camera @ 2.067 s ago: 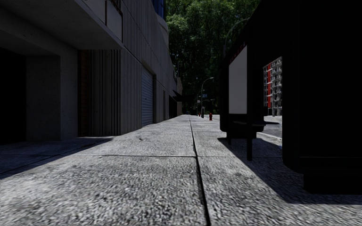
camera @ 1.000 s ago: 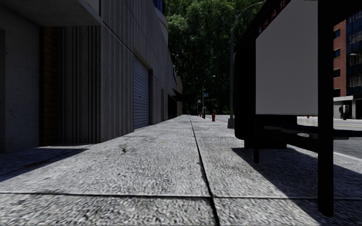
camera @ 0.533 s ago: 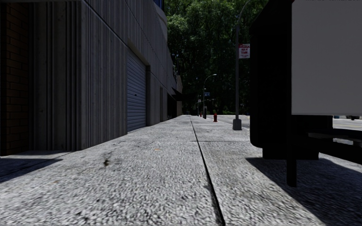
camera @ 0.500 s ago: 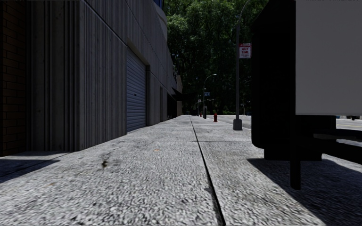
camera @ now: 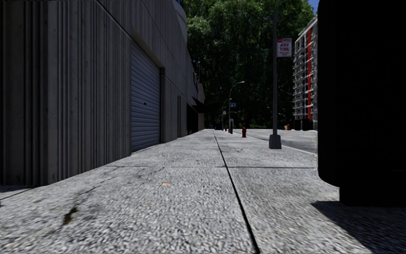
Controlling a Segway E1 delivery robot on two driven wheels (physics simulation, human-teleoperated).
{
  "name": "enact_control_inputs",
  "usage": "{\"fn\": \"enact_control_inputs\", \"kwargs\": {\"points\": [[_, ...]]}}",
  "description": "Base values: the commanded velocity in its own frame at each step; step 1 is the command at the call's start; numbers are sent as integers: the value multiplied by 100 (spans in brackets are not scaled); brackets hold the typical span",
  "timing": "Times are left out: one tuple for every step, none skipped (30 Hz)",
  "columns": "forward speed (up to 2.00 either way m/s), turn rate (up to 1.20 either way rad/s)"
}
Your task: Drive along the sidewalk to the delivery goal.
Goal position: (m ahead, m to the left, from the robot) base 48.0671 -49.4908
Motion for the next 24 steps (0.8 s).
{"fn": "enact_control_inputs", "kwargs": {"points": [[200, 0], [200, 0], [200, 0], [200, 0], [200, 0], [200, 0], [200, 0], [200, 0], [200, 0], [200, 0], [200, 0], [200, 0], [200, 0], [200, 0], [200, 0], [200, 0], [200, 0], [200, 0], [200, 0], [200, 0], [200, 0], [200, 0], [200, 0], [200, 0]]}}
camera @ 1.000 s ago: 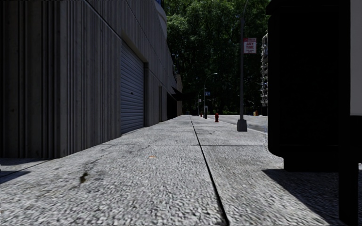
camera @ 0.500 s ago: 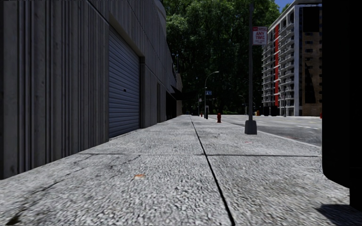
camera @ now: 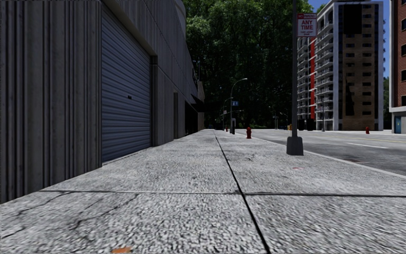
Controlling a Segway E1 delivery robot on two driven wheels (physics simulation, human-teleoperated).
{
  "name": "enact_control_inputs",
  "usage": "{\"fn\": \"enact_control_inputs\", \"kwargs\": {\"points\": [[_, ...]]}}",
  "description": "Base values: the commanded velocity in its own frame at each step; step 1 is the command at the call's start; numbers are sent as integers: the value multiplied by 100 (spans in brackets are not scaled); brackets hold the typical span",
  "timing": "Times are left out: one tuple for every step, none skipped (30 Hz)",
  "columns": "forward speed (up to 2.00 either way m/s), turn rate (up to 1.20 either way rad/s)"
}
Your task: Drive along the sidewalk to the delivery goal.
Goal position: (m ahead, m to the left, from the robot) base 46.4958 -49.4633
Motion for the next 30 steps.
{"fn": "enact_control_inputs", "kwargs": {"points": [[200, 0], [200, 0], [200, 0], [200, 0], [200, 0], [200, 0], [200, 0], [200, 0], [200, 0], [200, 0], [200, 0], [200, 0], [200, 0], [200, 0], [200, 0], [200, 0], [200, 0], [200, 0], [200, 0], [200, 0], [200, 0], [200, 0], [200, 0], [200, 0], [200, 0], [200, 0], [200, 0], [200, 0], [200, 0], [200, 0]]}}
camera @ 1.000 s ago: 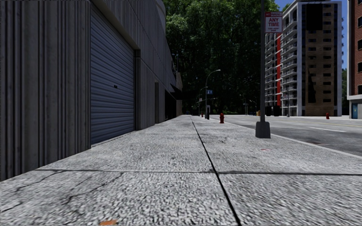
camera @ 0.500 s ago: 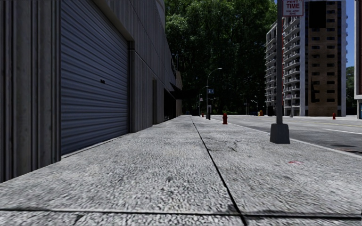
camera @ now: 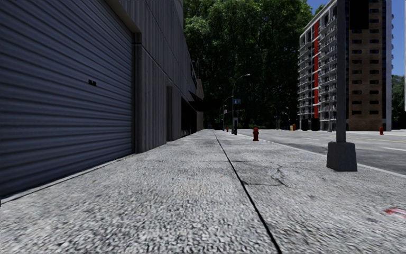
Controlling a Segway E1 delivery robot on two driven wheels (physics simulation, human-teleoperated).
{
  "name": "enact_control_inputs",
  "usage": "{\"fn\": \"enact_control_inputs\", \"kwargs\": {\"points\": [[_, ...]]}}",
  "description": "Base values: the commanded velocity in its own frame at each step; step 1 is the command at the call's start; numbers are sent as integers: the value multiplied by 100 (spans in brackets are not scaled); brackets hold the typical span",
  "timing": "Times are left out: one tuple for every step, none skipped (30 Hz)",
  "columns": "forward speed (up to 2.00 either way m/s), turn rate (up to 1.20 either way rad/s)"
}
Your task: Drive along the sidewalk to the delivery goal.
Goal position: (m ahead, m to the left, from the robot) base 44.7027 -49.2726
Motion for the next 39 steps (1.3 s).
{"fn": "enact_control_inputs", "kwargs": {"points": [[200, 0], [200, 0], [200, 0], [200, 0], [200, 0], [200, 0], [200, 0], [200, 0], [200, 0], [200, 0], [200, 0], [200, 0], [200, 0], [200, 0], [200, 0], [200, 0], [200, 0], [200, 0], [200, 0], [200, 0], [200, 0], [200, 0], [200, 0], [200, 0], [200, 0], [200, 0], [200, 0], [200, 0], [200, 0], [200, 0], [200, 0], [200, 0], [200, 0], [200, 0], [200, 0], [200, 0], [200, 0], [200, 0], [200, 0]]}}
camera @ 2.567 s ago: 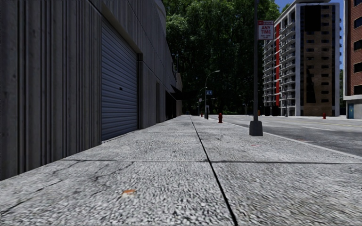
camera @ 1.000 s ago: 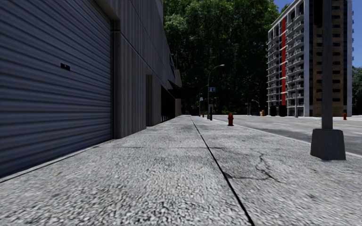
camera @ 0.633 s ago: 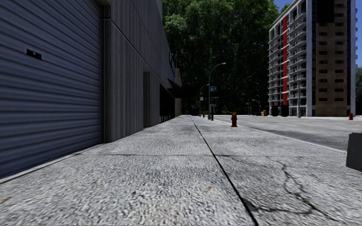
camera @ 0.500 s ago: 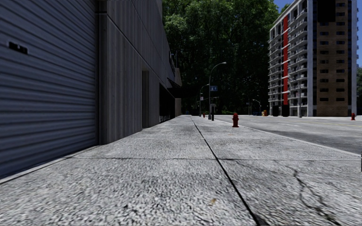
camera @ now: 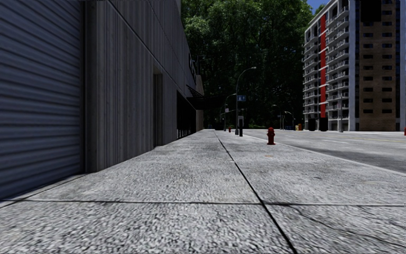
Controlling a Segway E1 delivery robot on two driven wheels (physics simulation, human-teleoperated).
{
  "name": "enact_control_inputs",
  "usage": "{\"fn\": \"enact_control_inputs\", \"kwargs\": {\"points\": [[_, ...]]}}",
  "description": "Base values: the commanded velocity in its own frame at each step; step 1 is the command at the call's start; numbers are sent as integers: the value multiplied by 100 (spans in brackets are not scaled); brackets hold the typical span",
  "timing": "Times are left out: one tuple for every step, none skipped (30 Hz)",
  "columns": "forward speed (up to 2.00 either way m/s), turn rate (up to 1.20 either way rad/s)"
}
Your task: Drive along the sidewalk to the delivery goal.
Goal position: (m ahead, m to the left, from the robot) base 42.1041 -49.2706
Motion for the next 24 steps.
{"fn": "enact_control_inputs", "kwargs": {"points": [[200, 0], [200, 0], [200, 0], [200, 0], [200, 0], [200, 0], [200, 0], [200, 0], [200, 0], [200, 0], [200, 0], [200, 0], [200, 0], [200, 0], [200, 0], [200, 0], [200, 0], [200, 0], [200, 0], [200, 0], [200, 0], [200, 0], [200, 0], [200, 0]]}}
